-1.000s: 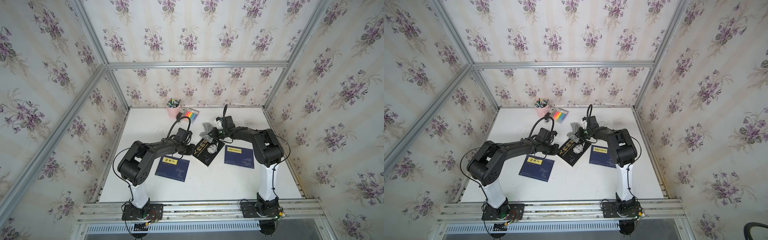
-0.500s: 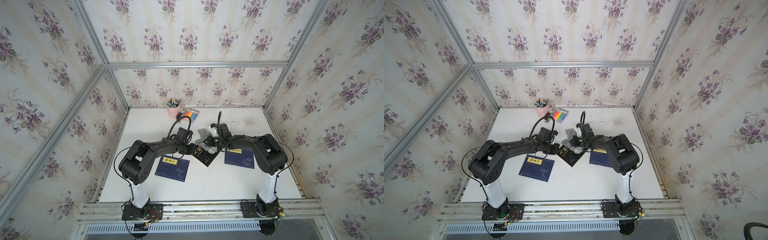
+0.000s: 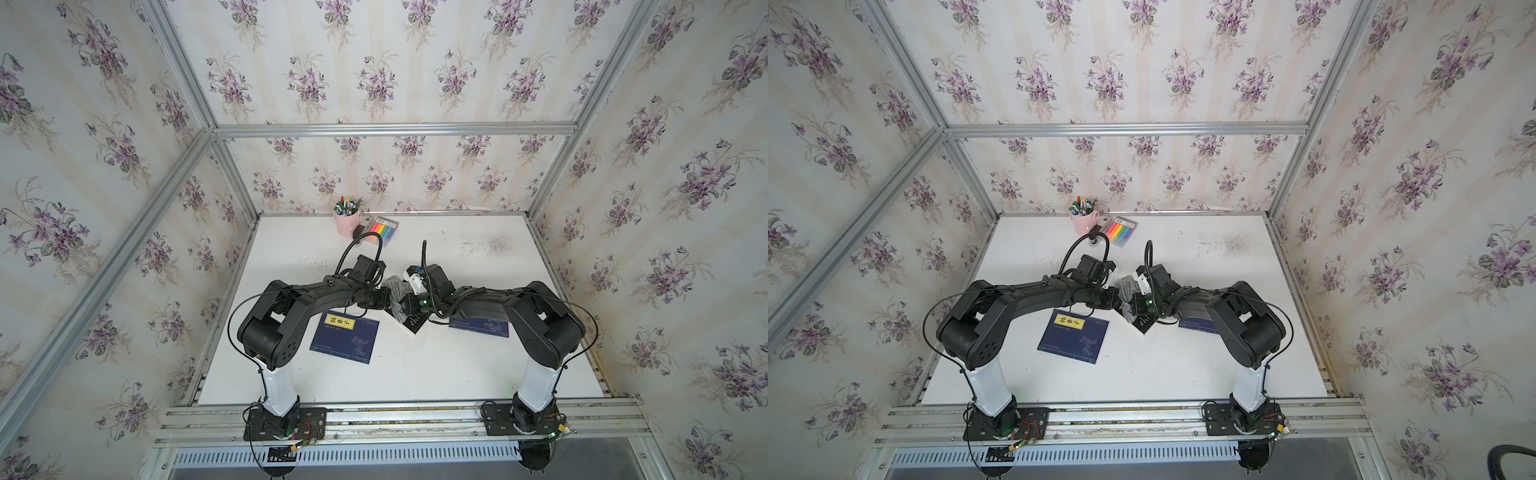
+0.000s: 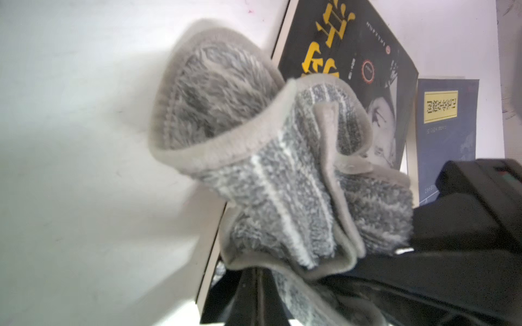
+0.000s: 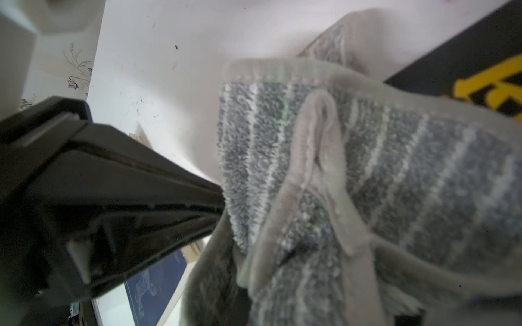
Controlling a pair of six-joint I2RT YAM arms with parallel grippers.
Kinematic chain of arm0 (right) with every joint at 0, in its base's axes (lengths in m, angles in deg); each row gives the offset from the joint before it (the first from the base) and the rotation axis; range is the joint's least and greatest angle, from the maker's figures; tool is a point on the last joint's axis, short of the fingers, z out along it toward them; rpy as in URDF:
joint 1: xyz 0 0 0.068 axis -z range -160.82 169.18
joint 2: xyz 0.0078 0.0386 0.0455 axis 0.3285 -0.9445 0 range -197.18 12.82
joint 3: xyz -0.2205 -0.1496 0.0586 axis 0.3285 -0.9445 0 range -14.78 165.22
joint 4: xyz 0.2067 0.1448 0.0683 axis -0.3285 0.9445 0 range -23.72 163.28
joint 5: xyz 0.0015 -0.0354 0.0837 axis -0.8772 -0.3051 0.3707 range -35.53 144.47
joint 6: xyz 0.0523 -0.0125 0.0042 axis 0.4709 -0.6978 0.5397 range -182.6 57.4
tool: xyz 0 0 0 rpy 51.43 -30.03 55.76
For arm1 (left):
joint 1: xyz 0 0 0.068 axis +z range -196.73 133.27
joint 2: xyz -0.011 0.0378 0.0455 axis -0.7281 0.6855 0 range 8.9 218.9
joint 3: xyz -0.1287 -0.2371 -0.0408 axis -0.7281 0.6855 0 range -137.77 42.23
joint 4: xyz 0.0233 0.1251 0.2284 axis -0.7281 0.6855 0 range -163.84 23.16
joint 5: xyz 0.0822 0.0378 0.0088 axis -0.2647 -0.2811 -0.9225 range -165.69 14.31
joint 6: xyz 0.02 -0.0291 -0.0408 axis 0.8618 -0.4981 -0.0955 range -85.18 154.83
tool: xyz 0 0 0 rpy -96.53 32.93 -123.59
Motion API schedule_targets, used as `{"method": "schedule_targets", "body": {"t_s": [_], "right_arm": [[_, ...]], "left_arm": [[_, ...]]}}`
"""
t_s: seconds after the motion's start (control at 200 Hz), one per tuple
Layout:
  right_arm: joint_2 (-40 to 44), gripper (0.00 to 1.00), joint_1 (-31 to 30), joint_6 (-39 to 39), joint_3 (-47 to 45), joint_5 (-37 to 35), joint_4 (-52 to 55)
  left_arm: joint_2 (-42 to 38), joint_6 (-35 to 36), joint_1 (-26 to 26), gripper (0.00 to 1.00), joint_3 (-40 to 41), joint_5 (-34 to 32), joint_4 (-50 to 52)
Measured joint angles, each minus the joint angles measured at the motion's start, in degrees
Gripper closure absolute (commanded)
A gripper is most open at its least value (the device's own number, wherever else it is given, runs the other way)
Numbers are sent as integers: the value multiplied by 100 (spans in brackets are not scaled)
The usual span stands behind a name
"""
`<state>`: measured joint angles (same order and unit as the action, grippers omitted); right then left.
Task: Wipe the cover of the book
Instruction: Wipe the dirt from the cover of the book.
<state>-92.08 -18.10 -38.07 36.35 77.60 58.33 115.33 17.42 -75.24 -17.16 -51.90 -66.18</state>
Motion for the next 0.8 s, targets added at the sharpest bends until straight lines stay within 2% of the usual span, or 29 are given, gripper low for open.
{"method": "schedule_targets", "body": {"t_s": [0.28, 0.614, 0.799], "right_arm": [[101, 100, 424, -48, -243, 210, -116], [170, 100, 1775, -70, -203, 280, 105], [267, 100, 1976, -107, -203, 83, 280]], "left_arm": [[-17, 0, -13, 96, 52, 15, -103], [-26, 0, -13, 97, 83, 15, -153], [-37, 0, -13, 97, 85, 9, -151]]}}
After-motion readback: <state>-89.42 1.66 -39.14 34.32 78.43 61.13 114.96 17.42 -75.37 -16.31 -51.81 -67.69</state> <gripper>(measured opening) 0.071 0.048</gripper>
